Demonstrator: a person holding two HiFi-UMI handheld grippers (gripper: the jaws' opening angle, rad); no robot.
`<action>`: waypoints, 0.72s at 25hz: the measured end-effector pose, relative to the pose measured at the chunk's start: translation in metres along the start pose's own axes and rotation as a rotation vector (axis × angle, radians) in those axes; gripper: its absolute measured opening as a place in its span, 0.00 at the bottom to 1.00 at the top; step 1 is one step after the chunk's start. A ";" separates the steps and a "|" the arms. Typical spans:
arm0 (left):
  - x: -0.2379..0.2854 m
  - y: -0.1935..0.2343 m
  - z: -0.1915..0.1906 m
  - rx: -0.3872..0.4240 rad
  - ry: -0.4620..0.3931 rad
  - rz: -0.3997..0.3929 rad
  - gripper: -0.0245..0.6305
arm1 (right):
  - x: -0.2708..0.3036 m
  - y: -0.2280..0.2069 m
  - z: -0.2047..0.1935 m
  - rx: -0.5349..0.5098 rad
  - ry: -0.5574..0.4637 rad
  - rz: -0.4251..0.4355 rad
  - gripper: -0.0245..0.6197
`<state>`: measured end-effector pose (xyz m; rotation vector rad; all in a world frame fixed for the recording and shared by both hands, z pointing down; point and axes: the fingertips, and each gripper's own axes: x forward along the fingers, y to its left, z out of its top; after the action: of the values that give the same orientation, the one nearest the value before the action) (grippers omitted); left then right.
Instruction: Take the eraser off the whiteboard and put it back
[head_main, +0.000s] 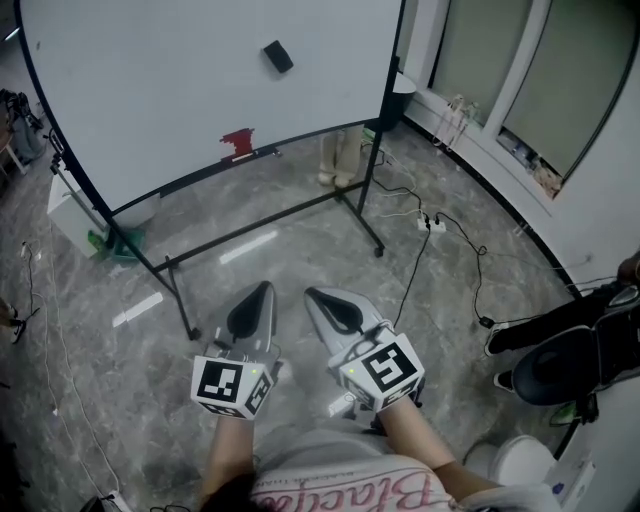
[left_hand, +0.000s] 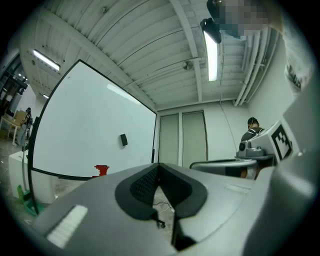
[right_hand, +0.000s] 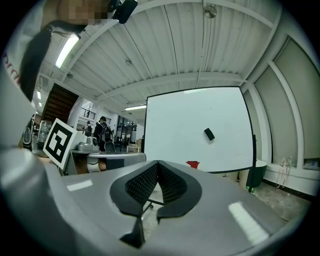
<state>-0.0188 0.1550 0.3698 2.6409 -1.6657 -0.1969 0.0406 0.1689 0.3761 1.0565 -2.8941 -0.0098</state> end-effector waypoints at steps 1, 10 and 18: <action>0.008 0.006 0.001 0.003 -0.003 -0.004 0.04 | 0.009 -0.005 0.003 -0.003 -0.009 0.001 0.04; 0.089 0.074 0.016 0.017 -0.030 -0.047 0.04 | 0.097 -0.062 0.028 -0.024 -0.060 -0.029 0.04; 0.149 0.129 0.030 0.040 -0.049 -0.108 0.04 | 0.167 -0.099 0.047 -0.065 -0.091 -0.076 0.04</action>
<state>-0.0746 -0.0334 0.3357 2.7794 -1.5576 -0.2341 -0.0262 -0.0151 0.3360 1.1843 -2.9079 -0.1589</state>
